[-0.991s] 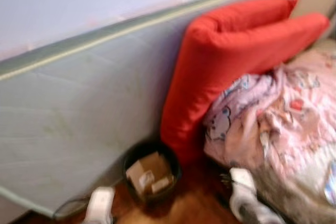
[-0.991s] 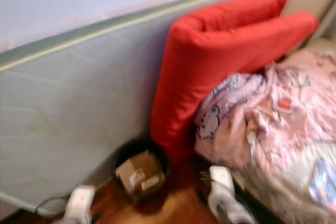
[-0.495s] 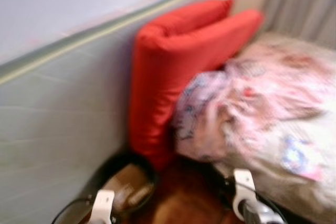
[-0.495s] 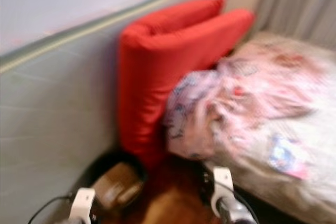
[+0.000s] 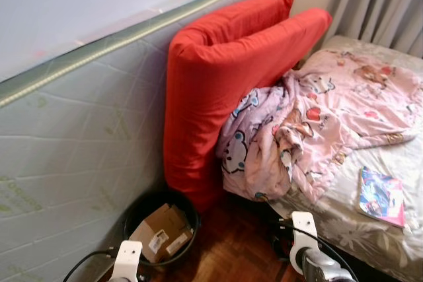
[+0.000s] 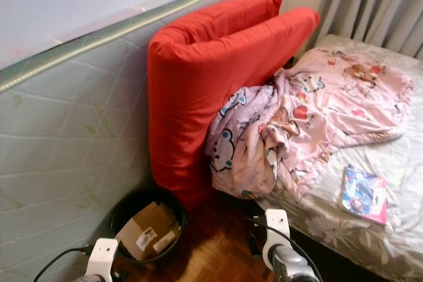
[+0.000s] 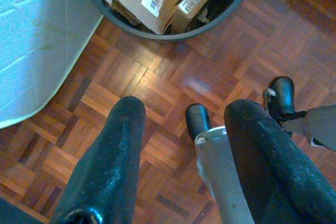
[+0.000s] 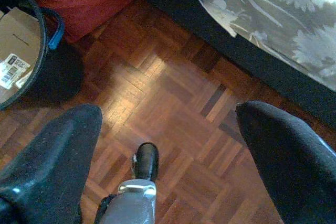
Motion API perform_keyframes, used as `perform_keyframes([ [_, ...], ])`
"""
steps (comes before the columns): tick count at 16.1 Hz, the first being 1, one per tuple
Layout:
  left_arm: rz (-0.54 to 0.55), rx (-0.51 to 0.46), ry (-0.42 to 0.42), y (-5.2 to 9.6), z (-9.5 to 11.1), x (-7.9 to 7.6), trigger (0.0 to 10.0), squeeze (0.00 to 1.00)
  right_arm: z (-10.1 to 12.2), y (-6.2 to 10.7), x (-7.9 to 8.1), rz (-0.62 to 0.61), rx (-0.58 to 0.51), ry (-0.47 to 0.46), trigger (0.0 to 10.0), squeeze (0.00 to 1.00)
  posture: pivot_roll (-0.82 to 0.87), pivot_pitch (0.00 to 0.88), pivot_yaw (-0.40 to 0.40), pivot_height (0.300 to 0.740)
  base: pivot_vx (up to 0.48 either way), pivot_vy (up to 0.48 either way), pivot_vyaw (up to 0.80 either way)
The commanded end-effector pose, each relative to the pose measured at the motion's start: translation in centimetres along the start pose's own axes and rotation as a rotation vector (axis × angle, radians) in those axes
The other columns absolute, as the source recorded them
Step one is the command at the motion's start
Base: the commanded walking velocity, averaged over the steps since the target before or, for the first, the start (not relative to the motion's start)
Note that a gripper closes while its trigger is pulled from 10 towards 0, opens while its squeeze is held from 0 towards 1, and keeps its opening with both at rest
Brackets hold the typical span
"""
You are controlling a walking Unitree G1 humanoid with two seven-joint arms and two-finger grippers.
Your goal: Clean up the room
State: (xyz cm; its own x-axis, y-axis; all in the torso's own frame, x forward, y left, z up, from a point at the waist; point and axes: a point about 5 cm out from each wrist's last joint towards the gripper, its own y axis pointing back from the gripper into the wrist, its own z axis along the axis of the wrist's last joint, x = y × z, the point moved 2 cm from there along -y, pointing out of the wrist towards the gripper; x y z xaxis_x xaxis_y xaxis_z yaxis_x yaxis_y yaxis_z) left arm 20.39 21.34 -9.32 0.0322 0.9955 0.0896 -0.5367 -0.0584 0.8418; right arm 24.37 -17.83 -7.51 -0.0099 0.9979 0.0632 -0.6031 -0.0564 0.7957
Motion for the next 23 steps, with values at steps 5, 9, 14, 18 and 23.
perform_keyframes([
  [5,0.006,0.008,0.008,0.0,-0.3,0.1,10.0,0.00,2.9,0.5,-0.7,-0.096,-0.274,0.079,10.0,0.00,-0.05,0.000,-0.023,0.740,0.000,0.000,0.00],
  [9,0.007,0.008,0.006,0.0,-0.3,0.2,10.0,0.00,4.5,1.4,-0.5,-0.108,-0.464,0.043,10.0,0.00,-0.07,0.000,-0.022,0.740,0.000,0.000,0.00],
  [14,0.011,0.004,0.020,0.1,-0.3,0.2,10.0,0.00,12.0,4.9,-1.7,-0.173,-0.886,0.220,10.0,0.00,-0.07,0.000,-0.023,0.740,0.000,0.000,0.00],
  [18,0.015,0.005,0.027,0.1,-0.3,0.3,10.0,0.00,10.6,5.5,-1.5,-0.285,-0.940,0.398,10.0,0.00,-0.08,0.000,-0.020,0.740,0.000,0.000,0.00],
  [23,0.010,0.007,0.024,0.1,-0.4,0.2,10.0,0.00,-0.1,2.4,-5.0,-0.318,-0.335,0.152,10.0,0.00,-0.07,0.000,-0.019,0.740,0.000,0.000,0.00],
])
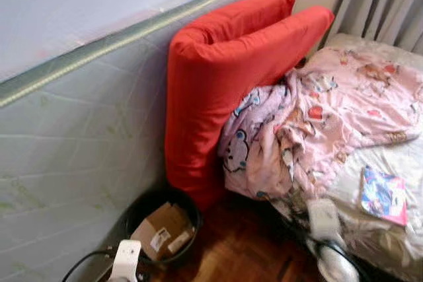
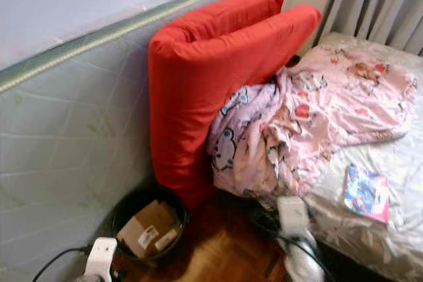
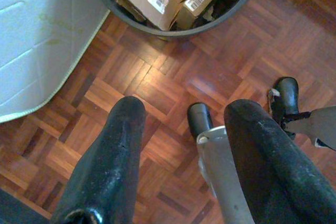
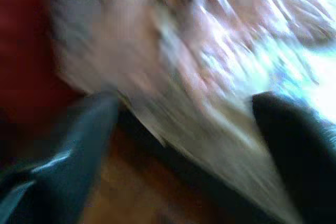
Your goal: Clean up the room
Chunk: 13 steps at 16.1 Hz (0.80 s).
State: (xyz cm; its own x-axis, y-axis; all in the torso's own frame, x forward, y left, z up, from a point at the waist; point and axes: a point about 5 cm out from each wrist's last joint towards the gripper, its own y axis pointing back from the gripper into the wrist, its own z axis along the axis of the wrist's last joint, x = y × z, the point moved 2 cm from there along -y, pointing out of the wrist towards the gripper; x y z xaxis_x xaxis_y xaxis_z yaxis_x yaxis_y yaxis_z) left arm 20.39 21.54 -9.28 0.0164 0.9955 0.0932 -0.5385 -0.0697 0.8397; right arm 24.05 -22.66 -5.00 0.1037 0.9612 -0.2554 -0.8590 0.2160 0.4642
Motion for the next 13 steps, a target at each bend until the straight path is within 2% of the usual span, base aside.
perform_keyframes([
  [1,-0.001,0.009,0.011,0.0,-0.4,0.0,10.0,0.00,-4.2,1.4,-0.3,0.015,0.234,-0.087,10.0,0.00,-0.07,0.000,-0.014,0.740,0.000,0.000,0.00],
  [3,-0.001,0.010,0.008,0.0,-0.4,0.0,10.0,0.00,-5.9,2.3,-0.1,0.055,0.302,-0.071,10.0,0.00,-0.06,0.000,-0.010,0.740,0.000,0.000,0.00],
  [4,0.000,0.010,0.006,0.0,-0.4,0.0,10.0,0.00,-7.7,3.5,0.9,0.124,0.408,-0.098,10.0,0.00,-0.06,0.000,-0.010,0.740,0.000,0.000,0.00],
  [5,0.001,0.010,0.005,0.0,-0.4,0.0,10.0,0.00,-9.0,4.3,1.7,0.142,0.490,-0.135,10.0,0.00,-0.06,0.000,-0.008,0.740,0.000,0.000,0.00],
  [6,0.002,0.009,0.005,0.0,-0.4,0.0,10.0,0.00,-9.3,4.7,2.3,0.136,0.524,-0.229,10.0,0.00,-0.06,0.000,-0.005,0.740,0.000,0.000,0.00],
  [8,0.004,0.021,-0.017,0.0,-0.4,0.1,10.0,0.00,-9.4,5.0,4.1,0.198,0.545,-0.193,10.0,0.00,-0.06,0.000,-0.006,0.740,0.000,0.000,0.00],
  [9,0.010,0.026,-0.015,0.0,-0.4,0.1,10.0,0.00,-8.9,5.1,6.1,0.228,0.542,-0.186,10.0,0.00,-0.06,0.000,-0.006,0.740,0.000,0.000,0.00],
  [10,0.011,0.025,-0.013,0.0,-0.4,0.1,10.0,0.00,-8.6,5.0,7.0,0.236,0.536,-0.200,10.0,0.00,-0.07,0.000,-0.006,0.740,0.000,0.000,0.00],
  [11,0.012,0.027,-0.009,0.0,-0.5,0.1,10.0,0.00,-7.5,4.4,7.9,0.225,0.526,-0.253,10.0,0.00,-0.07,0.000,-0.005,0.740,0.000,0.000,0.00],
  [12,0.011,0.028,-0.009,0.0,-0.5,0.1,10.0,0.00,-6.9,4.0,8.2,0.214,0.523,-0.269,10.0,0.00,-0.07,0.000,-0.003,0.740,0.000,0.000,0.00],
  [13,0.008,0.033,-0.021,0.0,-0.5,0.1,10.0,0.00,-6.4,3.9,9.0,0.240,0.512,-0.249,10.0,0.00,-0.07,0.000,-0.004,0.740,0.000,0.000,0.00],
])
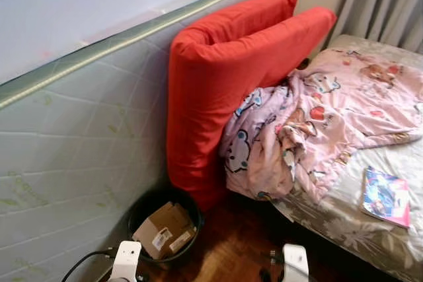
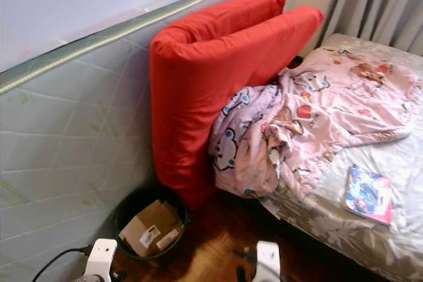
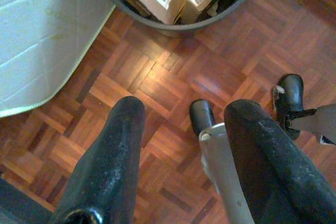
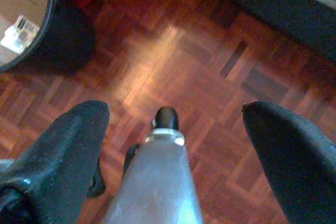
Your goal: Clean up the room
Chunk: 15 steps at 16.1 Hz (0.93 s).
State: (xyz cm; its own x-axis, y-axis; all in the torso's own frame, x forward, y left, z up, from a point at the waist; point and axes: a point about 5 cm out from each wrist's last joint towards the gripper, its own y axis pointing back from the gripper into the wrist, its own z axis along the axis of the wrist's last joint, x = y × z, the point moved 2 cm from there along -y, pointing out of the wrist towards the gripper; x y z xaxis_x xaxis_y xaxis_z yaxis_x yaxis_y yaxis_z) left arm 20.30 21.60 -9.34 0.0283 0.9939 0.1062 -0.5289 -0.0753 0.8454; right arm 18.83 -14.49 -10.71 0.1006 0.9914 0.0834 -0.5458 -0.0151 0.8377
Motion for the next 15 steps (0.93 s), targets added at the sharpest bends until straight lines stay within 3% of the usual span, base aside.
perform_keyframes([
  [1,0.002,0.025,-0.016,0.0,-0.4,0.1,10.0,0.00,-0.3,0.0,0.7,0.012,0.016,0.016,10.0,0.00,-0.07,0.000,-0.004,0.740,0.000,0.000,0.00],
  [2,-0.002,0.020,0.002,0.0,-0.4,0.0,10.0,0.00,-0.2,0.0,1.1,0.022,0.012,0.015,10.0,0.00,-0.07,0.000,-0.003,0.740,0.000,0.000,0.00],
  [3,-0.004,0.018,-0.006,0.0,-0.3,0.0,10.0,0.00,-0.3,0.1,-1.1,-0.009,0.008,-0.012,10.0,0.00,-0.07,0.000,-0.004,0.740,0.000,0.000,0.00],
  [4,-0.004,0.019,-0.009,0.0,-0.3,0.0,10.0,0.00,-0.5,0.2,-1.4,-0.021,0.015,-0.020,10.0,0.00,-0.07,0.000,-0.005,0.740,0.000,0.000,0.00],
  [6,-0.004,0.020,-0.012,0.0,-0.3,0.0,10.0,0.00,-1.0,0.2,-0.9,-0.015,0.030,-0.013,10.0,0.00,-0.07,0.000,-0.006,0.740,0.000,0.000,0.00],
  [8,-0.003,0.021,-0.012,0.0,-0.3,0.0,10.0,0.00,-0.6,0.1,-1.3,-0.025,0.030,-0.017,10.0,0.00,-0.07,0.000,-0.006,0.740,0.000,0.000,-0.79],
  [15,-0.005,0.021,-0.006,0.0,-0.3,0.0,10.0,0.00,0.0,0.1,-1.4,-0.014,0.003,-0.016,10.0,0.00,-0.07,0.000,-0.010,0.740,0.000,0.000,0.00],
])
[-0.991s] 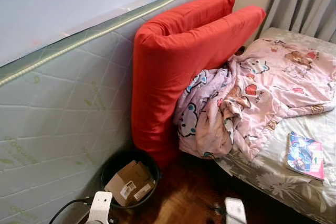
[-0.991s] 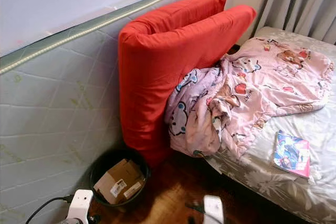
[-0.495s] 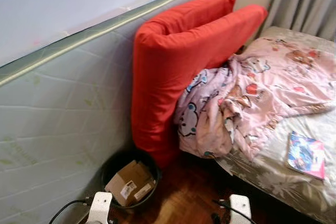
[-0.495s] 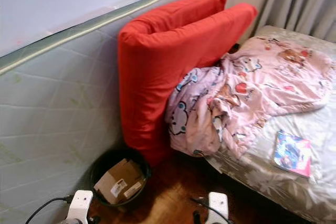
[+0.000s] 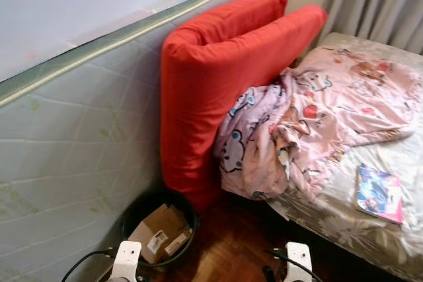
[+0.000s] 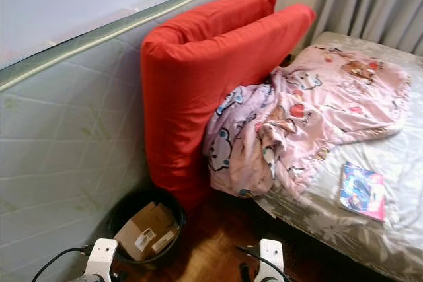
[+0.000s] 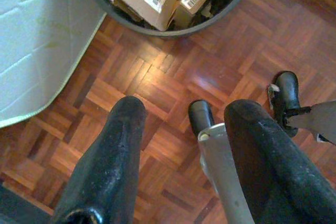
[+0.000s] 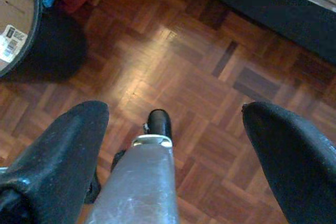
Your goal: Clean up the room
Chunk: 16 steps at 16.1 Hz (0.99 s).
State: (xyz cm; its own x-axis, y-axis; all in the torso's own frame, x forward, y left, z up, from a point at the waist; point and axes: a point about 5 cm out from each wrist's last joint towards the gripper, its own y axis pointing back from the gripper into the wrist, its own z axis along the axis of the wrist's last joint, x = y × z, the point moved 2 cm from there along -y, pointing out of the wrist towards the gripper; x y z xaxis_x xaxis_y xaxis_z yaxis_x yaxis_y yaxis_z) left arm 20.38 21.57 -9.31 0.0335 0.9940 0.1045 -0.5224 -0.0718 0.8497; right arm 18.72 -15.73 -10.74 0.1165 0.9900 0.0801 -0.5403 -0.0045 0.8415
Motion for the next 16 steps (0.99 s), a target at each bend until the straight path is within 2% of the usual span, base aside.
perform_keyframes([
  [1,-0.002,0.014,-0.003,0.03,-0.42,-0.01,10.0,0.00,-0.12,0.04,-0.21,-0.001,-0.002,-0.005,10.0,0.00,-0.07,0.000,-0.011,0.740,0.000,0.000,0.00],
  [6,-0.003,0.014,-0.003,0.03,-0.42,-0.03,10.0,0.00,-0.25,0.06,-0.33,-0.001,0.007,0.005,10.0,0.00,-0.07,0.000,-0.012,0.740,0.000,0.000,0.00],
  [11,-0.003,0.013,-0.003,0.03,-0.41,-0.03,10.0,0.00,-0.19,0.06,-0.36,-0.001,0.004,0.004,10.0,0.00,-0.07,0.000,-0.012,0.740,0.000,-0.262,0.00],
  [15,-0.004,0.012,-0.002,0.03,-0.40,-0.03,10.0,0.00,-0.48,0.09,-0.37,0.002,0.014,0.011,10.0,0.00,-0.07,0.000,-0.013,0.740,0.000,-0.282,-0.70],
  [16,-0.004,0.012,-0.001,0.03,-0.41,-0.04,10.0,0.00,-0.48,0.10,-0.41,-0.002,0.011,0.006,10.0,0.00,-0.07,0.000,-0.012,0.740,0.000,-0.285,0.00],
])
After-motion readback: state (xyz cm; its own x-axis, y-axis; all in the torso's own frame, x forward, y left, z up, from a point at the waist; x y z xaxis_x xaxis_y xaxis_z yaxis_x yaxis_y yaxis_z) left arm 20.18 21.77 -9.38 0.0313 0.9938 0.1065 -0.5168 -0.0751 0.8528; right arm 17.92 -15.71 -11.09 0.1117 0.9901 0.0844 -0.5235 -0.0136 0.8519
